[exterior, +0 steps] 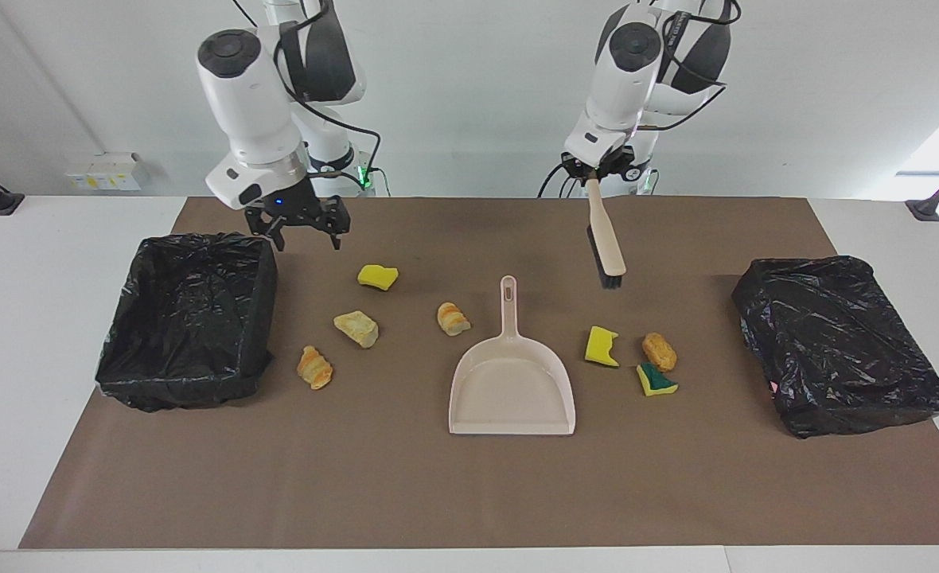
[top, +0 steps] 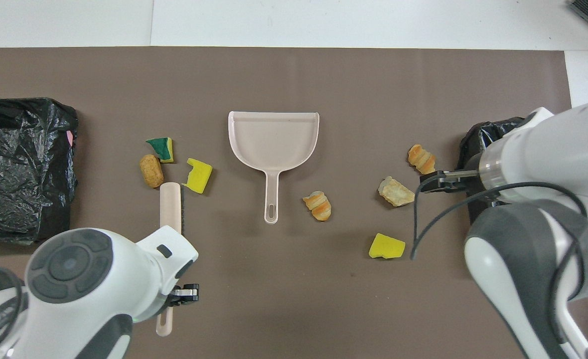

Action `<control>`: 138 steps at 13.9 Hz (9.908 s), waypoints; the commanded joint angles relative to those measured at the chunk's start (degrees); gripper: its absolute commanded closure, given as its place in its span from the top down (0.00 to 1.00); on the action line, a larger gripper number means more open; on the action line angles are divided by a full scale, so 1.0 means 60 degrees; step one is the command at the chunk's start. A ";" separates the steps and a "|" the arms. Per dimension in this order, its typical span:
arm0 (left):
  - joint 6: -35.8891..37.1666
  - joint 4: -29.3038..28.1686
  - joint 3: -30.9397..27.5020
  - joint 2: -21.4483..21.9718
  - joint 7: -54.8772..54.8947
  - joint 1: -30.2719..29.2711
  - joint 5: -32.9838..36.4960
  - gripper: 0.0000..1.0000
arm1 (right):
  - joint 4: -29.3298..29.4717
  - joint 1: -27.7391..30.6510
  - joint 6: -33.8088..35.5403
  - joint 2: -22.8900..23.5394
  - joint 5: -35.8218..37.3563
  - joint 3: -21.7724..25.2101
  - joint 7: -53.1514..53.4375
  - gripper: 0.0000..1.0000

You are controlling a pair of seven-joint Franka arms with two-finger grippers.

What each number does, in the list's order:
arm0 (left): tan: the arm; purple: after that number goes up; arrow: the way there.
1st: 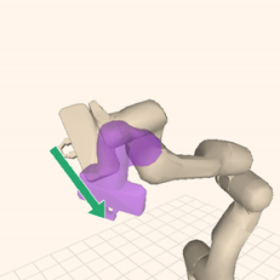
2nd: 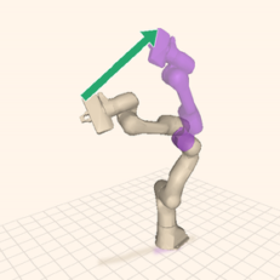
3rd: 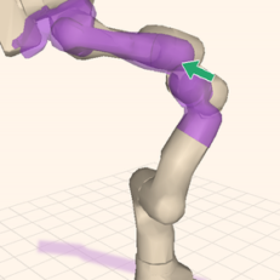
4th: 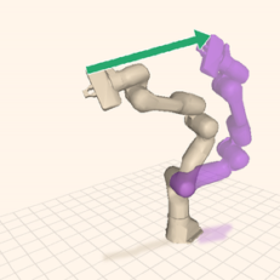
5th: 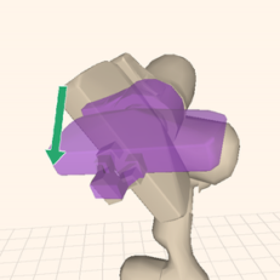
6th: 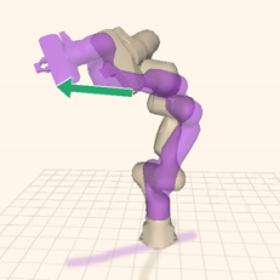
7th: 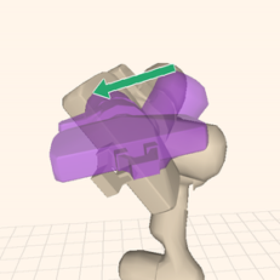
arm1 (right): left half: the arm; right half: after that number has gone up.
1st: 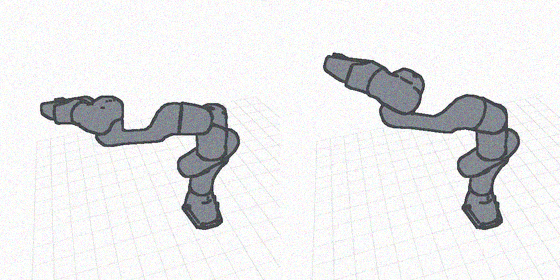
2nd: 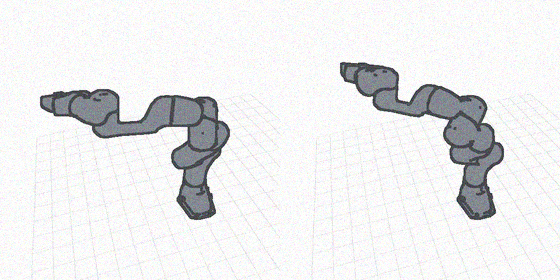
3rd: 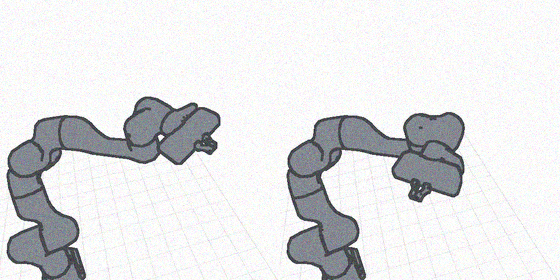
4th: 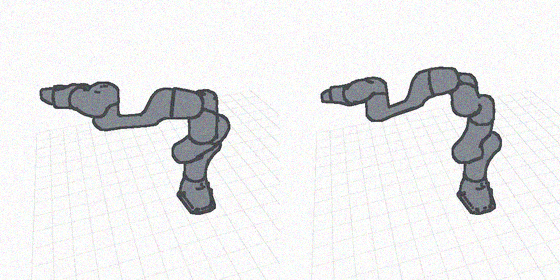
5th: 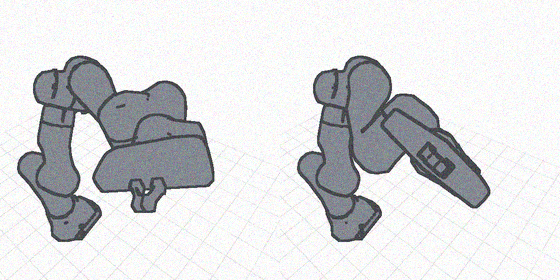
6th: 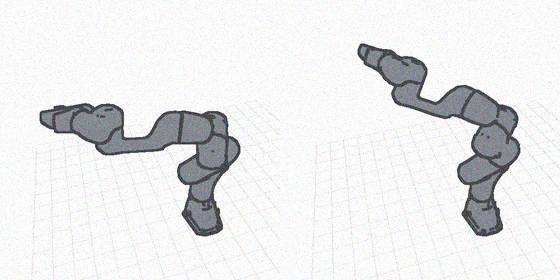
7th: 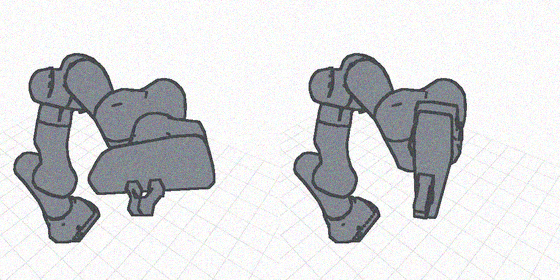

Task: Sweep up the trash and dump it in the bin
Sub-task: 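Lift the brush with the left gripper while the right gripper grasps the dustpan, then set the dustpan down near the crumbs with the right gripper, then sweep sponges and crumbs into the dustpan with the left gripper's brush, then carry the loaded dustpan over the bin farthest right with the right gripper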

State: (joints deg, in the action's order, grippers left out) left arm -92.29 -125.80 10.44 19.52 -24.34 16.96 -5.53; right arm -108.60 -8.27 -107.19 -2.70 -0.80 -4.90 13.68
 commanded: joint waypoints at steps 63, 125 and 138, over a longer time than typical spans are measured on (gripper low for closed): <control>-0.2592 0.0780 0.0195 -0.3956 0.2652 -0.1936 0.1115 0.00 | 0.0786 -0.3235 -0.2730 0.3395 0.1174 -0.0004 -1.1053 0.00; 0.1261 0.3418 -0.0026 -0.2389 0.1847 -0.1187 -0.0528 0.00 | 0.1472 0.0159 -0.0726 0.1725 0.0075 0.0025 -1.5647 0.00; -0.2705 -0.0214 0.0136 -0.1506 -0.2576 0.2911 -0.1655 0.00 | 0.2060 0.4980 -0.0299 0.1447 0.1375 0.0435 -2.0940 0.00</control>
State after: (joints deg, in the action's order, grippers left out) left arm -103.85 -123.96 12.22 11.65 -37.64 30.59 -13.52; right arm -96.60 19.44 -110.40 7.08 4.12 -2.27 -109.36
